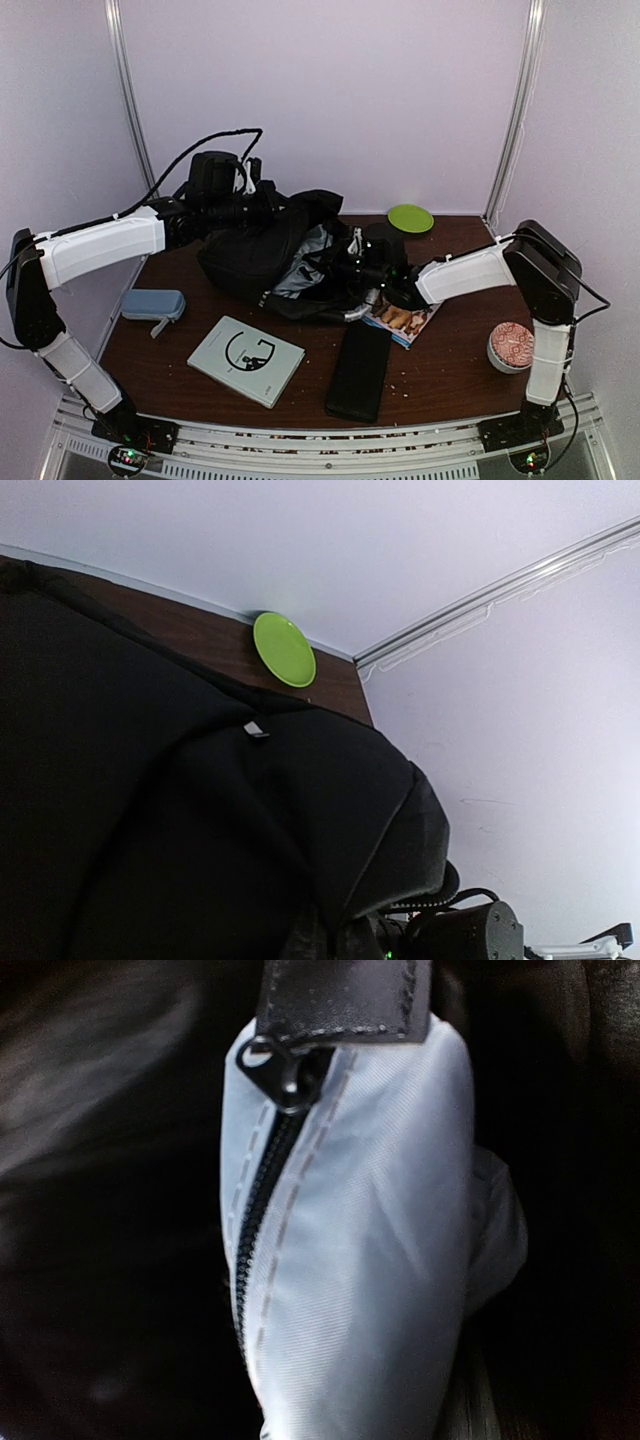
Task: Pack the student bag
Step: Place the stationery in the student bag.
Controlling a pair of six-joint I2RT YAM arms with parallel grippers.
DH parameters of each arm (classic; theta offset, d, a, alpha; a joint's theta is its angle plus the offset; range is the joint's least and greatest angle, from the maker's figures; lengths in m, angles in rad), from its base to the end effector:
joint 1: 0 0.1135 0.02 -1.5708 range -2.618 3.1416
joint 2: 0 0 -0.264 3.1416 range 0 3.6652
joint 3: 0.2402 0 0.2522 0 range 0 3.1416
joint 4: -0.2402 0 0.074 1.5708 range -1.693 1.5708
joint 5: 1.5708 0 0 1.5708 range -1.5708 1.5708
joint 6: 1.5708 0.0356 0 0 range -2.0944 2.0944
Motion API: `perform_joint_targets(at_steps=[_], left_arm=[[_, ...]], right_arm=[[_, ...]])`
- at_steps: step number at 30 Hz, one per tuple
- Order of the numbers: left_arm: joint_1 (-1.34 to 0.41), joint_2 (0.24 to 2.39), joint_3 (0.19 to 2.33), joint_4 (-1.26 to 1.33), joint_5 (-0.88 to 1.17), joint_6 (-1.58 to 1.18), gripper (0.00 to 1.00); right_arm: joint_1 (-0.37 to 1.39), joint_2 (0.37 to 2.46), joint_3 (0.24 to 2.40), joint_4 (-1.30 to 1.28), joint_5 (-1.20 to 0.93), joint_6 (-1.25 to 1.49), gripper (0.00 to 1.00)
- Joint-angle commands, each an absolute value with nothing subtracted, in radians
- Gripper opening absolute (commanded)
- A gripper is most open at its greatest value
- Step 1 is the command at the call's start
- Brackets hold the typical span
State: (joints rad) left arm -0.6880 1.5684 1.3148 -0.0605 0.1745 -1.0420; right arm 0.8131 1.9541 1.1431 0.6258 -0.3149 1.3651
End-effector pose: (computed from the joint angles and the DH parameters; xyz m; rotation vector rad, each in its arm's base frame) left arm 0.2860 -0.2431 0.3404 -0.2397 2.1025 -1.2877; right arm 0.2923 0.3250 0.2022 0.3120 2.1371 1.7326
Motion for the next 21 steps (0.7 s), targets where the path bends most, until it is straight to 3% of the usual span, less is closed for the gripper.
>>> perform_joint_targets(at_steps=[1, 12, 21], left_arm=[[-0.700, 1.505, 1.336, 0.200, 0.227, -1.075, 0.00], [-0.736, 1.523, 1.344, 0.233, 0.273, -1.090, 0.00], [-0.730, 1.543, 1.407, 0.180, 0.312, -1.003, 0.00]], right_arm=[[0.821, 2.005, 1.270, 0.599, -0.264, 1.384, 0.00], [0.838, 2.151, 1.426, 0.649, -0.146, 1.463, 0.00], [0.879, 2.216, 1.555, 0.444, -0.318, 1.431, 0.00]])
